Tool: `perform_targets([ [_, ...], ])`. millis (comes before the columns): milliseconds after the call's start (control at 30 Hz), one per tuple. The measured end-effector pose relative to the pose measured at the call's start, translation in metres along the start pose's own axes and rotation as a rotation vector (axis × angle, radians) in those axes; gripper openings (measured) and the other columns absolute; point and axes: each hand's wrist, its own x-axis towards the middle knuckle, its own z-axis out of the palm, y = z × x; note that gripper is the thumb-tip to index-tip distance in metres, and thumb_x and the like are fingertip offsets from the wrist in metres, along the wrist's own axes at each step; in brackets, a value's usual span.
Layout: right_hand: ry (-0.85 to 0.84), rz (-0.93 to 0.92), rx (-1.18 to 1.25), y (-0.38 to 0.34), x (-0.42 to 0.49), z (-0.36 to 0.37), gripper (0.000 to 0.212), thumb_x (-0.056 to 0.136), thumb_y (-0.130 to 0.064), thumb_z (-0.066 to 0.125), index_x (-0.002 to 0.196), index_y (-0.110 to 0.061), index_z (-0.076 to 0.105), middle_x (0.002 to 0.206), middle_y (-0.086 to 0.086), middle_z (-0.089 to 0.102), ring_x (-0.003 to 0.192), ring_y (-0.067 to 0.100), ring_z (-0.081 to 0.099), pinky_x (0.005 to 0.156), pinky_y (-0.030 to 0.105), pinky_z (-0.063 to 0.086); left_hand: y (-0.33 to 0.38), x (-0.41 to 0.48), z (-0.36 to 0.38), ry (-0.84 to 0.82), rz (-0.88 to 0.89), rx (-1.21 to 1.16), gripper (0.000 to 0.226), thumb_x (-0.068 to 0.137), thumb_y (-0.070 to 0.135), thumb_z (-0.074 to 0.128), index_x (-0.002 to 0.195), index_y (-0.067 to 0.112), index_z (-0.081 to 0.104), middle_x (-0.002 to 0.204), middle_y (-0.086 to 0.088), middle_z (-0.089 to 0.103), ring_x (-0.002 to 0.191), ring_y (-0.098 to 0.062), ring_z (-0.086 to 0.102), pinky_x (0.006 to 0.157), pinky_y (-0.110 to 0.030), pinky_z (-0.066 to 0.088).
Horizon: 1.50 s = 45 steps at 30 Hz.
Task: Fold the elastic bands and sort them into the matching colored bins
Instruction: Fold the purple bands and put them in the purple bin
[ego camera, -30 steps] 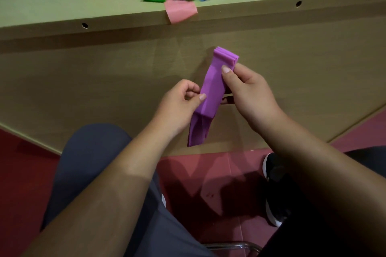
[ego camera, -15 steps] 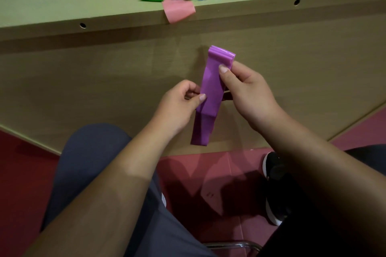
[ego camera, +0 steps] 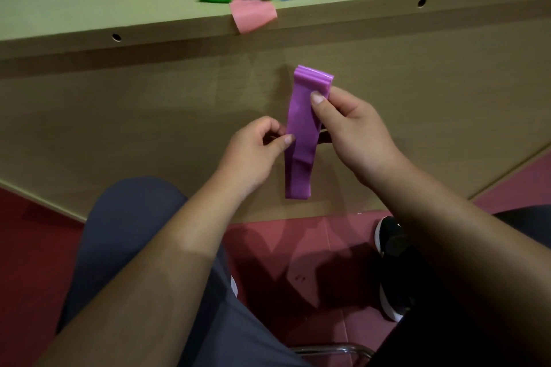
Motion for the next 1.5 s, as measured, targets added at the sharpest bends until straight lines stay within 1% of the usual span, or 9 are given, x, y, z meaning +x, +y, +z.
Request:
perform_targets([
  [167, 0.044, -0.048, -0.139, 0.003, 0.003, -0.002, 0.023, 0.112, -0.033, 0.054, 0.118, -0.026, 0.075, 0.096, 0.008, 0.076, 0.089, 0.030, 0.071, 0.089, 0.058, 0.058, -0.004, 0.002, 0.000, 0.004, 0.013, 0.022, 0.017, 0.096, 0.026, 0.077, 0.084, 0.026, 0.064, 0.079, 0.012, 0.061, 0.070, -0.002, 0.051, 0.070, -0.025, 0.041],
  [300, 0.096, -0.055, -0.168, 0.008, 0.007, -0.002, 0.025, 0.109, -0.038, 0.054, 0.118, -0.029, 0.075, 0.088, -0.014, 0.072, 0.088, 0.009, 0.067, 0.094, 0.057, 0.057, -0.003, 0.002, 0.000, 0.064, 0.113, 0.081, 0.013, 0.093, 0.020, 0.079, 0.086, 0.020, 0.068, 0.096, 0.003, 0.062, 0.086, -0.004, 0.059, 0.081, -0.018, 0.043],
  [600, 0.064, -0.073, -0.080, 0.013, 0.011, -0.002, 0.026, 0.109, -0.040, 0.054, 0.118, -0.027, 0.075, 0.104, 0.008, 0.078, 0.104, 0.036, 0.072, 0.096, 0.061, 0.056, -0.004, 0.001, -0.001, 0.058, 0.080, 0.051, 0.011, 0.095, 0.020, 0.077, 0.090, 0.018, 0.067, 0.091, 0.002, 0.068, 0.068, 0.005, 0.048, 0.070, -0.018, 0.038],
  [767, 0.052, -0.084, -0.063, 0.013, 0.009, 0.000, 0.024, 0.109, -0.036, 0.055, 0.115, -0.024, 0.075, 0.100, 0.018, 0.074, 0.093, 0.031, 0.073, 0.092, 0.061, 0.059, -0.008, 0.004, 0.001, 0.063, 0.035, 0.000, 0.013, 0.092, 0.027, 0.077, 0.086, 0.024, 0.065, 0.081, 0.008, 0.066, 0.073, -0.012, 0.060, 0.079, -0.044, 0.057],
  [867, 0.055, -0.084, -0.056, 0.012, 0.009, 0.001, 0.023, 0.109, -0.034, 0.055, 0.114, -0.022, 0.075, 0.098, 0.019, 0.074, 0.091, 0.030, 0.074, 0.088, 0.059, 0.062, -0.009, 0.004, 0.002, 0.075, 0.022, 0.016, 0.013, 0.093, 0.025, 0.077, 0.087, 0.023, 0.065, 0.083, 0.002, 0.069, 0.077, -0.024, 0.066, 0.081, -0.047, 0.059],
  [1033, 0.058, -0.075, -0.075, 0.012, 0.008, 0.002, 0.024, 0.110, -0.035, 0.054, 0.118, -0.024, 0.074, 0.101, 0.014, 0.076, 0.099, 0.037, 0.074, 0.086, 0.051, 0.064, -0.007, 0.004, 0.002, 0.089, 0.035, 0.066, 0.011, 0.095, 0.022, 0.076, 0.092, 0.020, 0.066, 0.086, 0.002, 0.068, 0.071, -0.013, 0.059, 0.071, -0.031, 0.050],
  [1167, 0.073, -0.066, -0.094, 0.012, 0.008, 0.002, 0.023, 0.111, -0.032, 0.054, 0.116, -0.022, 0.074, 0.100, 0.014, 0.075, 0.098, 0.033, 0.074, 0.085, 0.045, 0.065, -0.007, 0.004, 0.002, 0.064, 0.010, -0.001, 0.014, 0.096, 0.021, 0.075, 0.089, 0.020, 0.063, 0.078, -0.001, 0.066, 0.068, -0.014, 0.055, 0.072, -0.036, 0.052],
  [1300, 0.079, -0.073, -0.078, 0.013, 0.009, 0.003, 0.024, 0.110, -0.036, 0.054, 0.115, -0.024, 0.074, 0.099, 0.012, 0.076, 0.095, 0.033, 0.074, 0.087, 0.056, 0.062, -0.008, 0.005, 0.002, 0.038, -0.022, -0.080, 0.011, 0.091, 0.028, 0.074, 0.088, 0.024, 0.064, 0.079, 0.002, 0.067, 0.071, -0.017, 0.059, 0.080, -0.051, 0.058],
  [1500, 0.087, -0.089, -0.066, 0.016, 0.011, 0.002, 0.027, 0.107, -0.045, 0.055, 0.119, -0.031, 0.074, 0.101, 0.007, 0.077, 0.100, 0.040, 0.072, 0.088, 0.064, 0.058, -0.006, 0.004, 0.004, 0.003, -0.048, -0.176, 0.018, 0.095, 0.019, 0.075, 0.097, 0.024, 0.058, 0.080, -0.006, 0.066, 0.070, -0.018, 0.057, 0.073, -0.043, 0.053],
])
